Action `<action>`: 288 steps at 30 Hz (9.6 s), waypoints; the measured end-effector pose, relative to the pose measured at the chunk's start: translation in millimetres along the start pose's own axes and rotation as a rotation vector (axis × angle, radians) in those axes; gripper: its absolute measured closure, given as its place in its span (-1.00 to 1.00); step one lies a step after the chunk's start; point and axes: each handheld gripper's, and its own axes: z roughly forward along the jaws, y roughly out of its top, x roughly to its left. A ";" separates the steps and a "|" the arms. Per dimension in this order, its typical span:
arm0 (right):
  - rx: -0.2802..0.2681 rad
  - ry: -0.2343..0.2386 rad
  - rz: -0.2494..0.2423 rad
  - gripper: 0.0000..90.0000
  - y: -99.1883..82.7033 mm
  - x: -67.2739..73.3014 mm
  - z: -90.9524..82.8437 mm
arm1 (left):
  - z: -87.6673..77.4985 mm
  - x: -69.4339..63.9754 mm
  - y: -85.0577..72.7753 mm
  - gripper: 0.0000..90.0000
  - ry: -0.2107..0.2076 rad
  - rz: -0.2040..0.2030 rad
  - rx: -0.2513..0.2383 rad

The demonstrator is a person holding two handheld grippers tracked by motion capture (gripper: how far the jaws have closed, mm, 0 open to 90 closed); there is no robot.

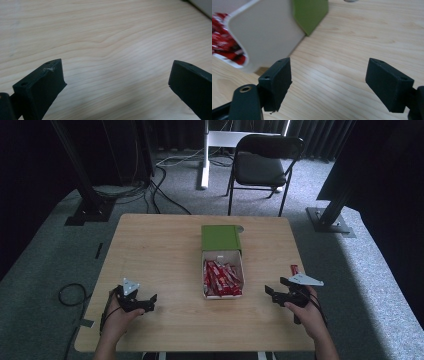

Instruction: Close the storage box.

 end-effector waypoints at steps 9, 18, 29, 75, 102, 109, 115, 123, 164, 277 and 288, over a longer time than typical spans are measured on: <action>-0.022 0.032 -0.041 -0.54 9.3 9.0 4.5 | -2.5 -25.0 21.1 -0.98 -0.102 0.054 -0.057; -0.054 0.070 -0.076 -0.54 21.7 19.1 5.7 | 0.7 -56.5 44.7 -0.98 -0.204 0.115 -0.113; -0.070 0.124 -0.103 -0.54 31.3 32.5 11.1 | 2.9 -85.5 64.1 -0.98 -0.280 0.177 -0.144; -0.009 0.167 -0.116 -0.60 25.7 44.9 44.5 | 40.9 -101.5 90.4 -0.98 -0.323 0.207 -0.109; 0.001 0.140 -0.136 -0.65 36.8 39.3 52.4 | 51.7 -98.8 102.8 -0.98 -0.304 0.198 -0.108; 0.000 0.135 -0.136 -0.65 39.0 37.6 54.9 | 54.3 -98.1 105.3 -0.98 -0.300 0.197 -0.104; -0.002 0.130 -0.134 -0.65 40.8 35.9 56.5 | 56.2 -98.2 107.4 -0.98 -0.296 0.202 -0.105; 0.000 0.127 -0.132 -0.65 43.2 34.5 58.7 | 58.7 -97.0 108.7 -0.98 -0.293 0.192 -0.109; -0.016 0.099 -0.104 -0.65 58.4 27.5 71.8 | 72.5 -88.4 126.4 -0.98 -0.267 0.163 -0.106; -0.074 0.034 -0.052 -0.68 83.7 21.0 92.6 | 91.7 -81.9 156.9 -0.96 -0.248 0.128 -0.154; -0.077 0.025 -0.049 -0.68 78.8 18.4 84.7 | 83.0 -77.0 148.2 -0.66 -0.219 0.136 -0.163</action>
